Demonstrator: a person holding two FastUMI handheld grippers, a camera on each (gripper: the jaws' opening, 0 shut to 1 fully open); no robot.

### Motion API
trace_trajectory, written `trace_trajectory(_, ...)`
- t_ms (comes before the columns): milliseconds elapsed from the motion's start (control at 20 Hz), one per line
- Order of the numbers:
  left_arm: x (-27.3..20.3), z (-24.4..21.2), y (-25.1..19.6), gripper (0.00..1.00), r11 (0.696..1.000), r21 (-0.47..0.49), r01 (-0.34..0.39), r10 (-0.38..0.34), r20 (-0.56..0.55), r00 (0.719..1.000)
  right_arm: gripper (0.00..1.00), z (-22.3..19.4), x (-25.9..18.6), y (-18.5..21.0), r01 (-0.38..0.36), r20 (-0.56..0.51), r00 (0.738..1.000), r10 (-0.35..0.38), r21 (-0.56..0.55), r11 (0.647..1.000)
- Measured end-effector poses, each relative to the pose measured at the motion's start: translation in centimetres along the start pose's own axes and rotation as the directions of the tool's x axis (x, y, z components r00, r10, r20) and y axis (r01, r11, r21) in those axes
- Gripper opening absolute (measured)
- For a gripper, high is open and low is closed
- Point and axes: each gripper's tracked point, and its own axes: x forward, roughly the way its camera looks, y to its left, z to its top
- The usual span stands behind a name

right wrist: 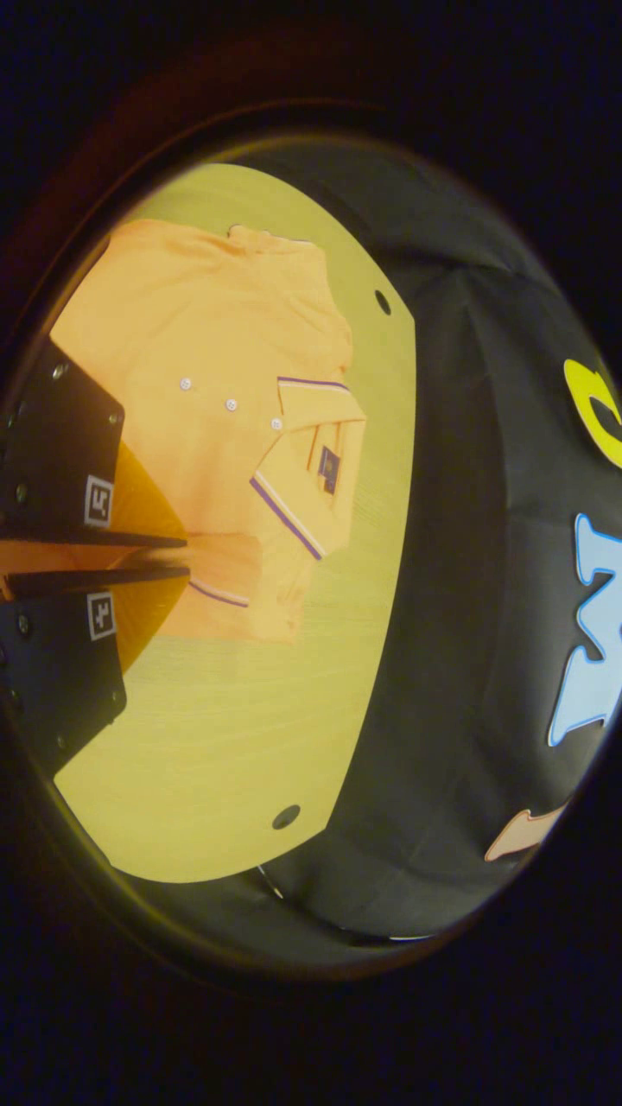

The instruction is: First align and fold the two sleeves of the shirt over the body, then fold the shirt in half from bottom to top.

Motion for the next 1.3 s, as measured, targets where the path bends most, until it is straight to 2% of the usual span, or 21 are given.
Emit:
trace_trajectory(50,0.6,-0.2,-0.1,0.99,1.0,-0.006,0.014,-0.015,-0.006,1.0,0.32,0.2,-0.6,0.0,0.006,0.006,1.0,-0.006,0.01,1.0)
trace_trajectory(100,1.0,-0.4,-0.1,0.96,0.999,-0.011,0.03,-0.031,-0.013,0.999,0.41,0.6,-1.1,0.1,0.009,0.017,1.0,-0.009,0.02,1.0)
trace_trajectory(150,1.6,-0.6,-0.2,0.96,0.999,-0.016,0.048,-0.049,-0.018,0.999,0.67,0.9,-1.6,0.2,0.019,0.027,0.999,-0.019,0.029,0.999)
trace_trajectory(200,2.1,-0.7,-0.2,0.96,0.998,-0.019,0.063,-0.064,-0.024,0.998,0.72,1.2,-2.2,0.1,0.027,0.036,0.999,-0.029,0.034,0.999)
trace_trajectory(250,2.7,-1.0,-0.3,0.96,0.997,-0.021,0.08,-0.08,-0.032,0.996,0.84,1.5,-2.8,0.2,0.042,0.051,0.998,-0.044,0.039,0.998)
trace_trajectory(350,4.4,-1.6,-0.4,0.99,0.992,-0.025,0.12,-0.121,-0.053,0.991,0.92,2.4,-4.8,0.2,0.07,0.083,0.994,-0.074,0.049,0.996)
trace_trajectory(450,5.8,-2.6,-0.3,0.96,0.989,-0.037,0.142,-0.144,-0.076,0.987,0.92,2.8,-6.6,0.5,0.079,0.112,0.99,-0.086,0.062,0.995)
trace_trajectory(500,6.7,-3.2,-0.2,0.99,0.989,-0.047,0.142,-0.146,-0.087,0.985,0.92,2.9,-7.5,0.7,0.085,0.128,0.987,-0.092,0.063,0.994)
trace_trajectory(550,7.6,-4.0,0.2,0.94,0.99,-0.055,0.133,-0.138,-0.102,0.985,0.92,2.9,-8.4,0.7,0.091,0.142,0.985,-0.098,0.058,0.994)
trace_trajectory(600,8.9,-4.8,0.6,0.96,0.991,-0.062,0.122,-0.128,-0.119,0.985,0.92,2.9,-9.5,0.7,0.1,0.163,0.981,-0.108,0.052,0.994)
trace_trajectory(750,12.4,-7.4,1.2,0.93,0.993,-0.085,0.082,-0.095,-0.164,0.982,0.92,2.5,-12.5,1.3,0.097,0.205,0.973,-0.103,0.041,0.994)
trace_trajectory(900,14.9,-10.1,1.9,0.95,0.995,-0.101,0.023,-0.044,-0.207,0.977,0.9,1.8,-15.1,1.9,0.073,0.234,0.969,-0.081,0.043,0.996)
trace_trajectory(1100,18.2,-12.3,3.4,0.93,0.993,-0.11,-0.05,0.021,-0.247,0.969,0.92,0.6,-18.2,2.7,0.047,0.265,0.963,-0.052,0.026,0.999)
trace_trajectory(1300,21.4,-13.9,5.7,0.94,0.981,-0.154,-0.121,0.068,-0.311,0.948,0.92,-1.3,-19.9,3.2,0.033,0.271,0.962,-0.036,0.016,0.999)
